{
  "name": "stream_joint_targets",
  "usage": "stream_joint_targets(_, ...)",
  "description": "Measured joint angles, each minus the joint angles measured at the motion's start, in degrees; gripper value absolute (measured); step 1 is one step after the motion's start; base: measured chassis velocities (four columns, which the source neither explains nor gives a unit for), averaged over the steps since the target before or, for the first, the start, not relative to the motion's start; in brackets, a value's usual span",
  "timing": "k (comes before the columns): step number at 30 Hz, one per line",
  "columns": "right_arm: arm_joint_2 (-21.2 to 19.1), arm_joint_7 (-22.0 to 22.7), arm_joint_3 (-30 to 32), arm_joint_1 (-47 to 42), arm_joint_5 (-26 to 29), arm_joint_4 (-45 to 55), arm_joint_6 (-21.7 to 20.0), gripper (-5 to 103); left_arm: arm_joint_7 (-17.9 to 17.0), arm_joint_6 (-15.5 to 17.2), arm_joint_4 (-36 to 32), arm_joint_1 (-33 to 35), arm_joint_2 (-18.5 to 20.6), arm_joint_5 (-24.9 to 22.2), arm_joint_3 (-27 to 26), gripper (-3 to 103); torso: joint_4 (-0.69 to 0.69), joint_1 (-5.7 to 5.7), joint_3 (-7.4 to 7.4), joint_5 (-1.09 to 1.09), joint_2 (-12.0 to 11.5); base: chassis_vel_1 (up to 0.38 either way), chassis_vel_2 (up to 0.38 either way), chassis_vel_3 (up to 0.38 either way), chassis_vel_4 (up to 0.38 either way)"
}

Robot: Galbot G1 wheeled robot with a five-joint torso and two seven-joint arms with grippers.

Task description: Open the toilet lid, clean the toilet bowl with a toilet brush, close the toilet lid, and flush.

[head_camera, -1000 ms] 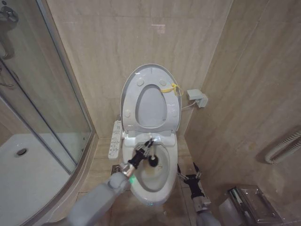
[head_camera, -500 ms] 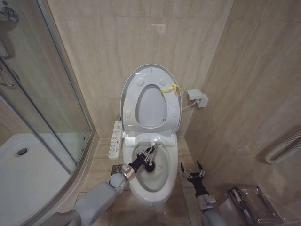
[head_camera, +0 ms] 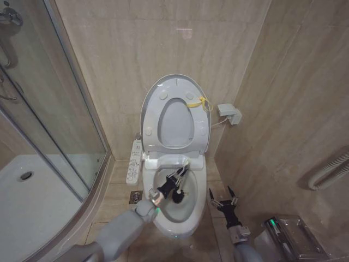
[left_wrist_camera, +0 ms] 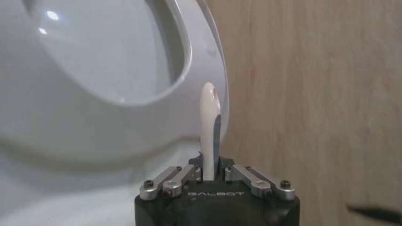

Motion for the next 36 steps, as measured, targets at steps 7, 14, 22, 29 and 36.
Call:
stream_joint_targets(7,0.3,-0.1,-0.1,-0.1,0.0,-0.1,0.1,100,2.5,-1.3,4.4,-0.6,-3.3,0.4,-1.5,16,0.02,0.00,0.00,0.01,0.0,0.000,0.000,0.000,0.000)
stream_joint_targets(14,-0.2,-0.2,-0.2,-0.5,0.0,-0.1,0.2,100,5.7,-3.4,9.3,0.6,-5.5,2.8,-2.2,16,-0.02,-0.06,-0.10,0.06,0.1,0.000,0.000,0.000,0.000)
stream_joint_targets(22,-0.6,-0.2,0.1,-1.0,0.3,0.6,0.3,100,4.5,-3.2,7.4,-0.3,-5.9,2.2,-1.6,16,0.04,0.04,0.06,-0.10,-0.1,0.000,0.000,0.000,0.000)
stream_joint_targets(29,-0.5,-0.2,0.2,-1.5,0.3,1.1,0.3,100,-5.0,1.9,2.7,-1.0,-5.3,5.1,0.7,16,0.01,0.02,0.03,-0.02,0.0,0.000,0.000,0.000,0.000)
stream_joint_targets(36,-0.2,-0.2,0.2,-1.5,0.2,1.1,0.3,100,-15.7,11.6,-4.0,-1.9,-3.3,9.0,4.4,16,0.02,0.01,0.01,0.00,0.0,0.000,0.000,0.000,0.000)
